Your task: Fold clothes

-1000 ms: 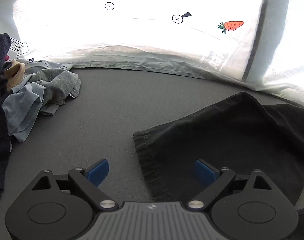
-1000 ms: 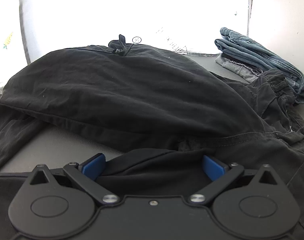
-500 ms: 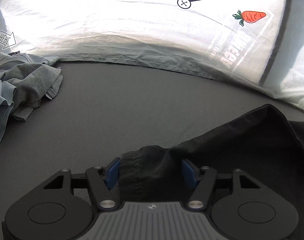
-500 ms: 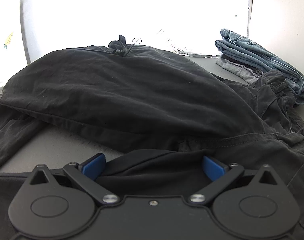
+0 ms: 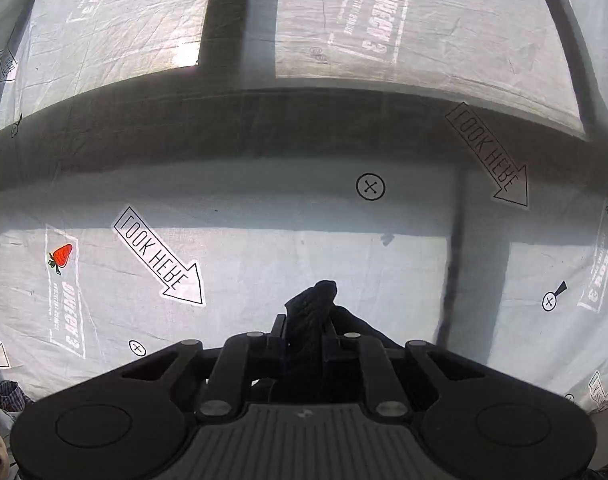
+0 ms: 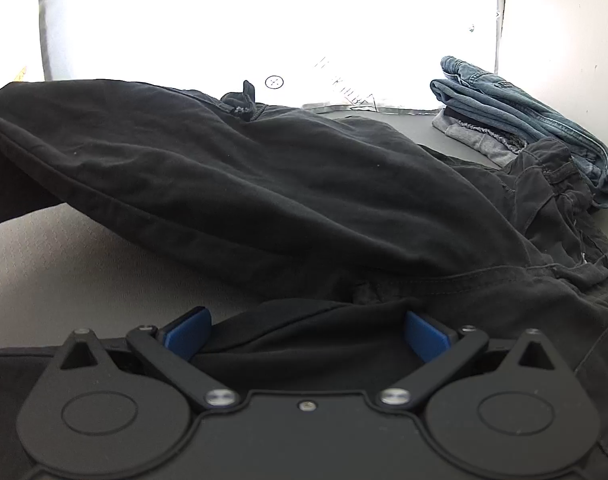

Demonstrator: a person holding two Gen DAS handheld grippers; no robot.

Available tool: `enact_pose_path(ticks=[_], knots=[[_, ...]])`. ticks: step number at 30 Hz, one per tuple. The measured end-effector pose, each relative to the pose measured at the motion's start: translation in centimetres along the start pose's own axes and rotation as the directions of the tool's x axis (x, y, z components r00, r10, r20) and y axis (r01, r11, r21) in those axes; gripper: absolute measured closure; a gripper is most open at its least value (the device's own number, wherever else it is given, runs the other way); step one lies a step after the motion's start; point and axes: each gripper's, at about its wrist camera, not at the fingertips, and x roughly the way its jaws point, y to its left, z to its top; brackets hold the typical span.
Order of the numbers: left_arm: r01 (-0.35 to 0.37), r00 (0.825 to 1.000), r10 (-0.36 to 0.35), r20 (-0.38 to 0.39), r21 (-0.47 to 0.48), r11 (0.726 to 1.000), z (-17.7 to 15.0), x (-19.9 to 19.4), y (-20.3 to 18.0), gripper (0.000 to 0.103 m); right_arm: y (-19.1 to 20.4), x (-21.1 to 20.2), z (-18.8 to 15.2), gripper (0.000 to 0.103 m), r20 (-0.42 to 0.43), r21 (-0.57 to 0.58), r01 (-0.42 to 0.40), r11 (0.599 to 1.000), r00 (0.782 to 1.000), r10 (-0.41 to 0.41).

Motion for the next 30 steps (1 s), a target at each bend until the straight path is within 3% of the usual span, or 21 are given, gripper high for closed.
enact_pose_path(ticks=[3, 4, 6, 7, 9, 10, 13, 15, 18, 21, 25, 26, 28, 30], knots=[[-0.059, 0.997, 0.052, 0.054, 0.138, 0.989, -0.6, -3.5, -0.9, 0.084, 0.0, 0.0, 0.0, 0.0, 0.001, 0.001, -0.002, 1.0, 1.0, 0.002], [-0.09, 0.996, 0.086, 0.029, 0.169, 0.981, -2.1, -4.5, -0.9, 0.082, 0.0, -0.1, 0.0, 0.0, 0.001, 0.001, -0.003, 1.0, 1.0, 0.003], [-0.139, 0.983, 0.16, -0.095, 0.196, 0.971, -5.9, -6.2, 0.4, 0.081, 0.0, -0.1, 0.0, 0.0, 0.002, 0.002, -0.004, 1.0, 1.0, 0.004], [-0.16, 0.96, 0.195, -0.202, 0.178, 0.971, -8.3, -7.0, 1.8, 0.08, 0.0, -0.1, -0.1, 0.0, 0.002, 0.002, -0.004, 1.0, 1.0, 0.004], [-0.203, 0.88, 0.243, -0.409, 0.138, 0.969, -13.2, -8.6, 4.6, 0.08, 0.0, -0.1, -0.1, 0.0, 0.002, 0.002, -0.003, 1.0, 1.0, 0.003], [-0.213, 0.838, 0.231, -0.495, 0.094, 0.973, -15.2, -9.8, 5.9, 0.075, 0.0, -0.1, -0.1, 0.0, 0.002, 0.002, -0.003, 1.0, 1.0, 0.003], [-0.229, 0.747, 0.155, -0.647, -0.032, 0.973, -18.8, -13.5, 8.7, 0.068, 0.0, -0.2, -0.1, 0.0, 0.002, 0.001, -0.003, 1.0, 1.0, 0.003], [-0.225, 0.741, 0.094, -0.665, -0.115, 0.967, -19.2, -15.6, 9.8, 0.066, 0.0, -0.2, -0.1, 0.0, 0.002, -0.001, -0.002, 1.0, 1.0, 0.002], [-0.191, 0.781, -0.063, -0.621, -0.335, 0.923, -18.6, -16.9, 12.3, 0.055, 0.1, -0.2, -0.1, 0.0, 0.002, -0.003, -0.001, 1.0, 1.0, 0.001], [-0.24, 0.822, -0.047, -0.568, -0.42, 0.875, -17.5, -14.9, 14.7, 0.049, 0.1, -0.1, 0.0, 0.0, 0.002, -0.004, -0.001, 1.0, 1.0, 0.001], [-0.291, 0.868, -0.015, -0.497, -0.531, 0.796, -16.2, -12.3, 17.8, 0.049, 0.0, -0.1, 0.0, 0.0, 0.002, -0.003, -0.001, 1.0, 1.0, 0.001], [-0.29, 0.869, -0.008, -0.495, -0.523, 0.802, -16.0, -11.2, 18.2, 0.05, 0.0, -0.1, 0.0, 0.0, 0.002, -0.003, -0.001, 1.0, 1.0, 0.001], [-0.231, 0.831, -0.002, -0.556, -0.349, 0.908, -16.4, -7.3, 17.6, 0.05, 0.0, -0.1, 0.0, 0.0, 0.002, -0.003, 0.0, 1.0, 1.0, 0.0], [-0.145, 0.784, -0.004, -0.621, -0.189, 0.971, -17.1, -3.6, 16.4, 0.05, 0.0, -0.1, 0.0, 0.0, 0.002, -0.003, 0.0, 1.0, 1.0, 0.0]])
